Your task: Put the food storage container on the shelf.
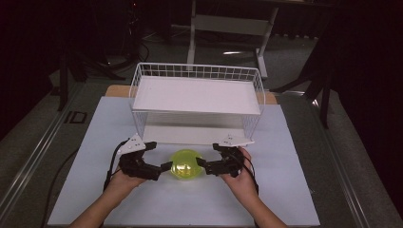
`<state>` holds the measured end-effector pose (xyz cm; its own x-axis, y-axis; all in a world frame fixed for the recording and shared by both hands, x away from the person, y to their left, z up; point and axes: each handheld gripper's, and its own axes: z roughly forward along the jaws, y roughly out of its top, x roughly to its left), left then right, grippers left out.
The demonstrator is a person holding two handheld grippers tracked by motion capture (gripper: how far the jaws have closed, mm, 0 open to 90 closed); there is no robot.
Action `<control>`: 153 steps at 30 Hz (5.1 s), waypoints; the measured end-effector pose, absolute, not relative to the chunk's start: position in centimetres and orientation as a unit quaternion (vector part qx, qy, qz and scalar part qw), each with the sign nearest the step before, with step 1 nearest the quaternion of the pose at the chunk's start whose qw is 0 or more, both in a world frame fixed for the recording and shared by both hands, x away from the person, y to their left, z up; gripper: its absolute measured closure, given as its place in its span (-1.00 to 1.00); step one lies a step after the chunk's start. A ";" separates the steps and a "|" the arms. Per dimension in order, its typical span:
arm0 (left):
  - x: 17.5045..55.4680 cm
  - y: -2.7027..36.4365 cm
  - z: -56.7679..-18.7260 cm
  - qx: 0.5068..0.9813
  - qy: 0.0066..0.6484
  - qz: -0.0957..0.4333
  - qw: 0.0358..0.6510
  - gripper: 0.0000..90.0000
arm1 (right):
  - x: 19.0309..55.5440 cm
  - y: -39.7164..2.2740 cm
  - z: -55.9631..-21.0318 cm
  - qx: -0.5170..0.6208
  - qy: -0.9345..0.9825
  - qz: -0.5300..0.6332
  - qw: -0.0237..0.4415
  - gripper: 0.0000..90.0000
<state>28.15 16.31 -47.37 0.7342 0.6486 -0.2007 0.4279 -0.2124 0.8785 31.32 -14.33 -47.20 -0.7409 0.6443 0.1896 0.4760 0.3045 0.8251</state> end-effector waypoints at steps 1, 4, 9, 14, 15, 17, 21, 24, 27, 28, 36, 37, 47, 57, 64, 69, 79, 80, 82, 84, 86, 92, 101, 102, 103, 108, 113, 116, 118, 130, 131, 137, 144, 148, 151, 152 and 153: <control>28.2 16.3 -47.6 0.772 0.354 0.103 0.518 -0.87 | 31.4 -14.3 -47.4 0.355 0.800 0.475 0.089 -0.69; 28.3 16.2 -48.4 0.774 0.365 0.097 0.508 -0.83 | 31.4 -14.1 -48.1 0.365 0.798 0.474 0.080 -0.68; 28.8 15.8 -49.6 0.773 0.397 0.075 0.489 -0.64 | 31.3 -13.5 -49.0 0.363 0.803 0.467 0.072 -0.61; 29.4 15.4 -50.5 0.764 0.433 0.052 0.476 -0.49 | 31.1 -13.1 -49.5 0.359 0.810 0.458 0.065 -0.49; 29.4 15.3 -50.7 0.764 0.436 0.046 0.475 -0.37 | 31.0 -13.0 -49.6 0.359 0.812 0.457 0.063 -0.47; 29.5 15.1 -50.8 0.762 0.442 0.038 0.472 -0.30 | 30.9 -13.0 -49.6 0.358 0.813 0.455 0.060 -0.38; 29.5 14.7 -50.9 0.765 0.443 0.028 0.467 -0.07 | 31.0 -13.1 -49.8 0.363 0.815 0.448 0.056 -0.26; 29.2 14.5 -51.0 0.771 0.434 0.026 0.466 0.15 | 31.0 -13.1 -50.0 0.365 0.818 0.442 0.051 -0.18; 28.9 14.4 -50.8 0.777 0.425 0.028 0.465 0.29 | 30.9 -13.2 -50.1 0.366 0.816 0.445 0.038 -0.02; 28.8 14.3 -50.7 0.776 0.427 0.030 0.464 0.33 | 30.9 -13.2 -50.0 0.365 0.816 0.446 0.034 0.05; 27.9 14.1 -50.3 0.777 0.425 0.021 0.463 0.49 | 30.4 -13.7 -49.3 0.362 0.820 0.442 0.035 0.54; 27.8 14.0 -50.3 0.778 0.422 0.019 0.465 0.50 | 30.4 -13.7 -49.3 0.362 0.820 0.442 0.036 0.56; 26.7 13.7 -49.8 0.784 0.424 0.011 0.453 0.63 | 29.5 -14.1 -48.9 0.363 0.819 0.444 0.025 0.69; 25.6 13.7 -49.5 0.781 0.431 0.030 0.450 0.80 | 28.3 -13.9 -48.3 0.347 0.828 0.439 0.036 0.78; 25.9 13.6 -47.1 0.772 0.416 0.052 0.478 0.82 | 28.6 -14.6 -46.5 0.346 0.816 0.462 0.044 0.78; 26.4 13.4 -45.7 0.768 0.408 0.061 0.489 0.82 | 28.9 -14.8 -45.0 0.344 0.811 0.470 0.057 0.78; 27.8 12.9 -44.2 0.762 0.404 0.081 0.500 0.82 | 30.4 -15.2 -43.3 0.349 0.801 0.480 0.073 0.77; 28.0 12.8 -44.2 0.761 0.403 0.084 0.501 0.82 | 30.6 -15.2 -43.3 0.351 0.802 0.478 0.075 0.77; 28.3 12.7 -44.3 0.759 0.401 0.087 0.505 0.82 | 31.0 -15.2 -43.3 0.353 0.802 0.476 0.077 0.77; 28.7 12.5 -44.6 0.760 0.399 0.093 0.504 0.82 | 31.5 -15.2 -43.4 0.356 0.802 0.474 0.079 0.77; 29.1 12.3 -44.8 0.760 0.398 0.097 0.505 0.82 | 31.9 -15.2 -43.6 0.359 0.803 0.468 0.082 0.77; 30.3 11.7 -46.0 0.758 0.405 0.095 0.502 0.82 | 33.3 -15.5 -44.8 0.375 0.802 0.458 0.078 0.76; 32.2 11.1 -47.6 0.758 0.416 0.098 0.494 0.82 | 34.9 -15.6 -46.4 0.396 0.797 0.449 0.076 0.76; 32.4 11.1 -47.8 0.758 0.416 0.098 0.492 0.82 | 35.0 -15.6 -46.6 0.398 0.796 0.449 0.076 0.76; 32.6 11.0 -47.9 0.757 0.418 0.098 0.492 0.82 | 35.2 -15.7 -46.8 0.400 0.796 0.447 0.076 0.76; 33.4 10.9 -48.6 0.758 0.419 0.099 0.490 0.81 | 35.9 -15.7 -47.5 0.404 0.795 0.445 0.083 0.76; 34.2 10.7 -49.0 0.756 0.421 0.098 0.492 0.81 | 36.8 -15.7 -47.9 0.408 0.793 0.444 0.086 0.75; 34.6 10.7 -49.2 0.756 0.423 0.099 0.489 0.81 | 37.1 -15.6 -48.1 0.411 0.793 0.441 0.093 0.75; 34.8 10.6 -49.4 0.756 0.425 0.102 0.487 0.81 | 37.3 -15.5 -48.1 0.411 0.794 0.437 0.097 0.75; 35.9 11.1 -50.0 0.750 0.426 0.113 0.494 0.73 | 37.7 -14.9 -48.2 0.413 0.782 0.453 0.118 0.74; 36.1 11.2 -50.2 0.748 0.427 0.110 0.496 0.72 | 37.7 -14.8 -48.2 0.410 0.781 0.454 0.123 0.73; 36.3 11.3 -50.4 0.746 0.422 0.119 0.501 0.65 | 38.1 -14.5 -48.2 0.398 0.780 0.460 0.146 0.71; 36.7 11.1 -50.4 0.738 0.429 0.135 0.502 0.56 | 38.5 -14.1 -48.5 0.398 0.769 0.463 0.190 0.55; 36.9 11.1 -50.4 0.736 0.428 0.137 0.506 0.51 | 38.7 -14.1 -48.4 0.402 0.763 0.469 0.191 0.47; 37.1 11.0 -50.4 0.734 0.432 0.137 0.506 0.45 | 38.8 -14.0 -48.3 0.404 0.763 0.468 0.189 0.40; 37.1 11.0 -50.4 0.733 0.433 0.137 0.506 0.45 | 38.8 -14.0 -48.3 0.404 0.762 0.468 0.192 0.40; 37.2 10.9 -50.4 0.733 0.435 0.137 0.505 0.43 | 38.8 -14.0 -48.3 0.404 0.763 0.468 0.190 0.40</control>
<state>37.19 10.91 -50.40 0.5837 0.7760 -0.2390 0.5000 -0.1115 0.8588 38.82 -14.01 -48.26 -0.6019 0.7937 0.0883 0.4378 0.2354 0.8677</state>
